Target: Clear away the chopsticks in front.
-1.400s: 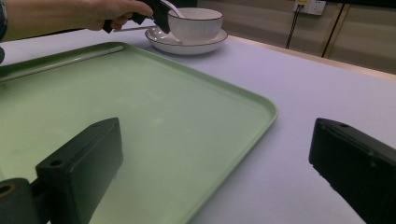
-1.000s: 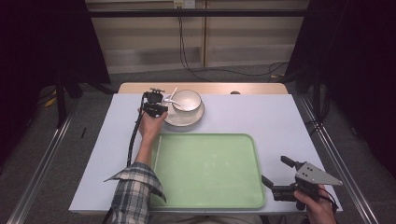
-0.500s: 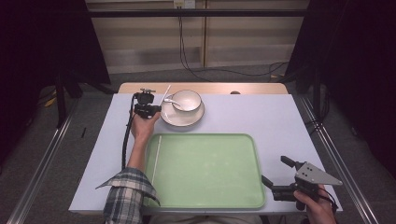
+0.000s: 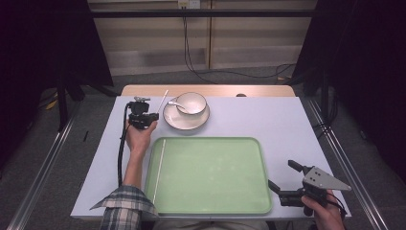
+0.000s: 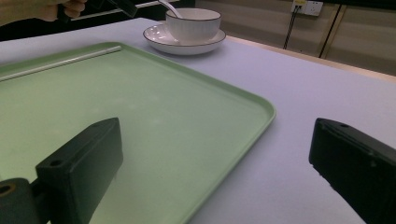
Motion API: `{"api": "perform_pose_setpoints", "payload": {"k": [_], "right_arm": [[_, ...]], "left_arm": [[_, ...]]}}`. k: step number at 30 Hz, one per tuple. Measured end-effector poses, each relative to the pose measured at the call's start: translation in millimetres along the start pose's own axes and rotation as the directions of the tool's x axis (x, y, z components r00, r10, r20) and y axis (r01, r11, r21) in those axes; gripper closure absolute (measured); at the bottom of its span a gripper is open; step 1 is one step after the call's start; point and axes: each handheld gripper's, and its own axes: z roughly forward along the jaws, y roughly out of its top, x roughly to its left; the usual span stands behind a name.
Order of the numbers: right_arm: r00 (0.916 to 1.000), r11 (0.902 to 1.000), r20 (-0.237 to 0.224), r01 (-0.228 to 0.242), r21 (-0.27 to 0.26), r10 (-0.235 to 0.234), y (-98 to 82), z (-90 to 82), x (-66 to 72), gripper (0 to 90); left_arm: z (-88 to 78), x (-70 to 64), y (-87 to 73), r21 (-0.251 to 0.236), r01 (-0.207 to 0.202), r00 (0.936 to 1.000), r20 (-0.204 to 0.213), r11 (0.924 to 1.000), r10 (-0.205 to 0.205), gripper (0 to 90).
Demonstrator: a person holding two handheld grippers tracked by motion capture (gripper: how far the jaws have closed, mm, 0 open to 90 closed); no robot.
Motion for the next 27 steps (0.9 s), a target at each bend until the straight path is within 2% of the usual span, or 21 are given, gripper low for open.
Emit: {"api": "perform_pose_setpoints", "payload": {"k": [4, 5, 6, 8, 9, 11, 12, 14, 15, 21, 27], "right_arm": [[1.0000, 1.0000, 0.000, 0.000, 0.000, 0.000, 0.1, 0.3, 0.2, 2.1], [1.0000, 1.0000, 0.001, 0.003, -0.001, -0.003, 0.2, 0.1, 0.0, 2.1], [1.0000, 1.0000, 0.001, 0.003, -0.001, -0.003, 0.2, 0.1, 0.0, 2.1], [1.0000, 1.0000, 0.002, 0.004, -0.001, -0.004, 0.3, -0.4, 0.1, 2.1], [1.0000, 1.0000, 0.001, 0.003, -0.001, -0.003, 0.4, -0.5, 0.1, 2.2], [1.0000, 1.0000, -0.001, 0.003, -0.002, -0.003, 0.6, -0.4, 0.3, 2.2], [1.0000, 1.0000, -0.001, 0.003, -0.002, -0.003, 0.6, -0.4, 0.3, 2.2], [1.0000, 1.0000, -0.003, 0.006, -0.002, -0.006, 0.7, -0.8, 0.2, 2.2], [1.0000, 1.0000, -0.002, 0.003, -0.003, -0.003, 0.6, -0.9, 0.0, 2.1], [1.0000, 1.0000, -0.003, 0.003, -0.002, -0.003, 1.0, -1.1, 0.3, 2.1], [1.0000, 1.0000, -0.004, 0.002, -0.003, -0.002, 1.2, -1.0, 0.7, 2.1]], "left_arm": [[-10.5, 1.3, -7.0, -0.014, 0.014, 0.9999, 0.005, 0.9998, -0.014, 85.6], [-13.4, 1.5, -8.1, -0.009, -0.002, 1.0000, 0.005, 1.0000, 0.002, 85.6], [-14.7, 0.2, -9.3, -0.021, 0.005, 1.0000, -0.001, 0.9998, -0.005, 85.6], [-20.6, -1.2, -12.7, -0.024, -0.014, 0.9999, -0.004, 0.9996, 0.014, 85.6], [-21.7, -2.2, -14.3, -0.032, -0.001, 1.0000, -0.003, 0.9995, 0.001, 85.6], [-24.7, -3.1, -21.6, -0.054, 0.025, 0.9993, 0.028, 0.9982, -0.024, 85.6], [-24.7, -3.1, -21.6, -0.054, 0.025, 0.9993, 0.028, 0.9982, -0.024, 85.5], [-28.0, -7.9, -26.0, -0.049, -0.009, 0.9999, -0.008, 0.9988, 0.008, 85.6], [-29.6, -9.7, -27.9, -0.054, -0.011, 0.9999, -0.011, 0.9985, 0.011, 85.5], [-40.5, -12.9, -38.3, -0.079, 0.022, 0.9992, 0.034, 0.9967, -0.019, 85.5], [-47.3, -23.4, -48.6, -0.079, -0.001, 0.9997, 0.026, 0.9969, 0.003, 85.5]]}}
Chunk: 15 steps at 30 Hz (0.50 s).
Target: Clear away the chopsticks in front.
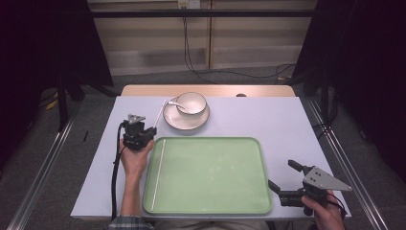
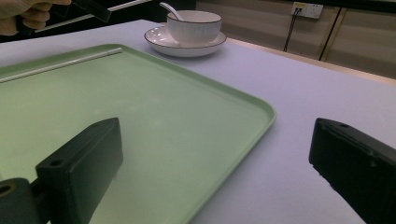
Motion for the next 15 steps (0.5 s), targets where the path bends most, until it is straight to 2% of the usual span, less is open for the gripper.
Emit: {"api": "perform_pose_setpoints", "payload": {"k": [8, 11, 13, 15], "right_arm": [[1.0000, 1.0000, -0.003, -0.001, -0.003, 0.001, -0.1, 0.1, -0.4, 2.1], [1.0000, 1.0000, -0.004, -0.001, -0.003, 0.001, 0.1, -0.1, 0.1, 2.2], [1.0000, 1.0000, 0.000, -0.002, -0.002, 0.002, 0.3, 0.1, 0.0, 2.1], [1.0000, 1.0000, -0.002, -0.004, -0.002, 0.004, 0.3, -0.1, 0.3, 2.1]], "left_arm": [[-17.3, -2.2, -6.3, -0.016, 0.021, 0.9998, 0.008, 0.9997, -0.021, 85.4], [-21.1, -5.8, -10.9, -0.022, 0.028, 0.9993, 0.027, 0.9994, -0.027, 85.4], [-22.9, -10.3, -13.7, -0.023, -0.003, 0.9999, 0.015, 0.9997, 0.003, 85.5], [-25.2, -12.7, -16.8, -0.025, 0.013, 0.9996, 0.026, 0.9996, -0.013, 85.5]]}}
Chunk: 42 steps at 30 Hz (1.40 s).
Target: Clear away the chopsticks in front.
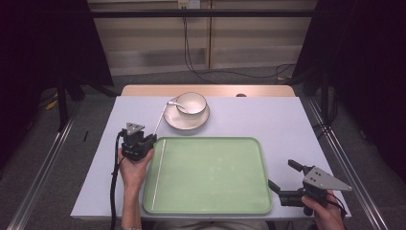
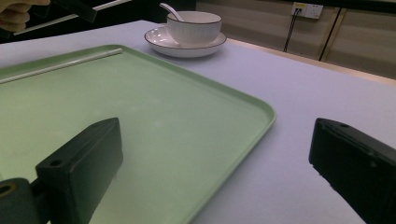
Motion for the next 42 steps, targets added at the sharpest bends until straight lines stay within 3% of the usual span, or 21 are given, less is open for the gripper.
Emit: {"api": "perform_pose_setpoints", "payload": {"k": [2, 5, 9, 11, 15, 18, 19, 22, 28, 35, 42], "right_arm": [[1.0000, 1.0000, 0.003, 0.001, -0.004, -0.001, 0.1, 0.1, 0.0, 2.2], [1.0000, 1.0000, 0.000, 0.000, -0.002, 0.000, 0.0, -0.1, -0.2, 2.1], [1.0000, 1.0000, 0.002, 0.004, -0.001, -0.004, -0.1, 0.5, -0.4, 2.1], [1.0000, 1.0000, 0.002, 0.005, -0.001, -0.005, 0.0, 0.5, -0.1, 2.1], [1.0000, 1.0000, 0.002, 0.000, -0.002, 0.000, -0.2, 0.1, -0.6, 2.1], [1.0000, 1.0000, 0.001, 0.004, -0.004, -0.004, 0.0, 0.5, 0.1, 2.1], [1.0000, 1.0000, 0.001, 0.004, -0.003, -0.004, 0.1, 0.6, -0.1, 2.1], [1.0000, 1.0000, -0.002, 0.005, -0.004, -0.005, 0.0, 0.4, 0.1, 2.1], [1.0000, 1.0000, -0.004, 0.005, -0.002, -0.005, -0.2, 0.5, -0.5, 2.2], [1.0000, 1.0000, -0.003, 0.004, -0.001, -0.004, -0.1, 0.9, 0.1, 2.2], [1.0000, 1.0000, -0.005, 0.005, -0.002, -0.005, -0.2, 0.7, 0.0, 2.2]], "left_arm": [[-2.6, -1.4, -2.4, -0.014, 0.020, 0.9993, 0.032, 0.9997, -0.020, 85.5], [-6.4, -6.1, -4.4, 0.001, -0.001, 1.0000, 0.005, 1.0000, 0.001, 85.5], [-8.4, -14.5, -4.3, 0.003, -0.010, 0.9997, 0.022, 0.9999, 0.010, 85.5], [-10.0, -20.0, -7.0, 0.011, -0.017, 0.9998, 0.009, 0.9998, 0.017, 85.5], [-11.4, -28.4, -14.4, 0.029, -0.001, 1.0000, 0.007, 0.9996, 0.001, 85.5], [-11.6, -34.0, -19.4, 0.009, 0.063, 0.9979, 0.016, 0.9980, -0.063, 85.5], [-11.5, -37.0, -20.4, 0.016, 0.062, 0.9978, 0.022, 0.9980, -0.062, 85.5], [-11.1, -45.5, -23.3, 0.034, 0.041, 0.9991, -0.009, 0.9986, -0.041, 85.5], [-12.2, -48.2, -37.9, 0.074, 0.098, 0.9950, -0.027, 0.9924, -0.097, 85.4], [-9.0, -50.2, -50.7, 0.116, 0.120, 0.9913, -0.068, 0.9859, -0.113, 85.4], [-7.9, -56.8, -58.3, 0.141, 0.127, 0.9903, -0.073, 0.9818, -0.118, 85.4]]}}
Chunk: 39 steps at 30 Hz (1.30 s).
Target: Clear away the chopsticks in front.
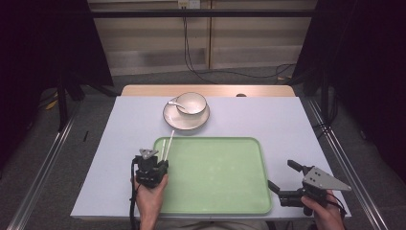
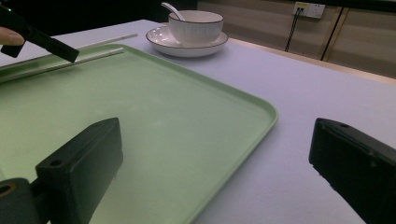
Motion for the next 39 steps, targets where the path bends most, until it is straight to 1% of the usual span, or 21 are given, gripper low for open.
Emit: {"api": "perform_pose_setpoints", "payload": {"k": [4, 11, 17, 19, 20, 24, 29, 31, 32, 33, 34, 35, 36, 37, 38, 39], "right_arm": [[1.0000, 1.0000, 0.001, 0.000, 0.001, 0.000, -0.1, 0.3, 0.0, 2.2], [1.0000, 1.0000, 0.001, 0.001, 0.000, -0.001, -0.1, 0.3, 0.2, 2.2], [1.0000, 1.0000, -0.001, -0.002, 0.003, 0.002, -0.2, 0.5, 0.3, 2.1], [1.0000, 1.0000, 0.002, -0.003, 0.003, 0.003, -0.3, 0.4, 0.1, 2.1], [1.0000, 1.0000, 0.002, -0.004, 0.004, 0.004, -0.2, 0.9, 0.0, 2.1], [1.0000, 1.0000, -0.001, 0.000, 0.004, 0.000, -0.1, 0.3, 0.1, 2.1], [1.0000, 1.0000, -0.003, 0.002, 0.004, -0.002, -0.3, 0.3, -0.5, 2.1], [1.0000, 1.0000, 0.002, 0.001, 0.004, -0.001, -0.1, 0.4, -0.3, 2.1], [1.0000, 1.0000, 0.000, 0.000, 0.004, 0.000, -0.1, 0.3, -0.1, 2.1], [1.0000, 1.0000, 0.000, 0.000, 0.004, 0.000, -0.1, 0.3, -0.1, 2.1], [1.0000, 1.0000, 0.000, 0.002, 0.002, -0.002, -0.1, 0.2, -0.2, 2.1], [1.0000, 1.0000, 0.000, 0.002, 0.002, -0.002, -0.1, 0.2, -0.2, 2.1], [1.0000, 1.0000, 0.000, 0.002, 0.005, -0.002, -0.2, 0.2, -0.4, 2.1], [1.0000, 1.0000, -0.005, 0.001, 0.006, 0.000, -0.3, 0.3, -0.6, 2.1], [1.0000, 1.0000, -0.001, 0.001, 0.002, -0.001, -0.2, 0.3, -0.6, 2.1], [1.0000, 1.0000, -0.001, 0.001, 0.002, -0.001, -0.2, 0.3, -0.6, 2.1]], "left_arm": [[3.6, -0.2, -4.2, 0.011, 0.002, 1.0000, -0.002, 0.9999, -0.002, 85.4], [3.2, 0.9, -6.8, -0.004, 0.004, 1.0000, 0.000, 1.0000, -0.004, 85.2], [2.9, -0.2, -6.8, 0.002, -0.010, 0.9999, -0.007, 0.9999, 0.010, 85.1], [3.0, -2.1, -5.2, 0.013, -0.018, 0.9996, -0.020, 0.9997, 0.019, 85.0], [3.6, -3.3, -4.7, 0.012, -0.021, 0.9996, -0.019, 0.9997, 0.021, 83.8], [3.8, -3.0, -5.1, 0.012, -0.021, 0.9997, -0.012, 0.9997, 0.021, 84.6], [0.3, -0.7, -8.4, 0.004, 0.001, 0.9999, -0.012, 1.0000, -0.001, 84.9], [0.4, -0.3, -8.5, 0.004, -0.007, 0.9999, -0.008, 1.0000, 0.007, 84.8], [0.2, 0.1, -8.5, 0.003, -0.003, 1.0000, -0.006, 1.0000, 0.003, 84.7], [0.5, 0.6, -8.5, 0.002, -0.013, 0.9999, -0.002, 0.9999, 0.013, 84.7], [0.4, 0.6, -8.3, 0.001, -0.023, 0.9997, 0.002, 0.9997, 0.023, 81.7], [0.2, 1.6, -7.8, 0.001, -0.028, 0.9996, 0.006, 0.9996, 0.028, 81.7], [0.2, 2.7, -6.8, 0.005, -0.037, 0.9993, 0.009, 0.9993, 0.037, 79.3], [0.7, 3.3, -6.1, -0.002, -0.034, 0.9993, 0.015, 0.9994, 0.034, 77.7], [0.1, 4.8, -4.6, -0.008, -0.029, 0.9995, 0.015, 0.9995, 0.029, 71.0], [-0.2, 6.4, -2.4, -0.015, -0.027, 0.9993, 0.026, 0.9995, 0.027, 64.5]]}}
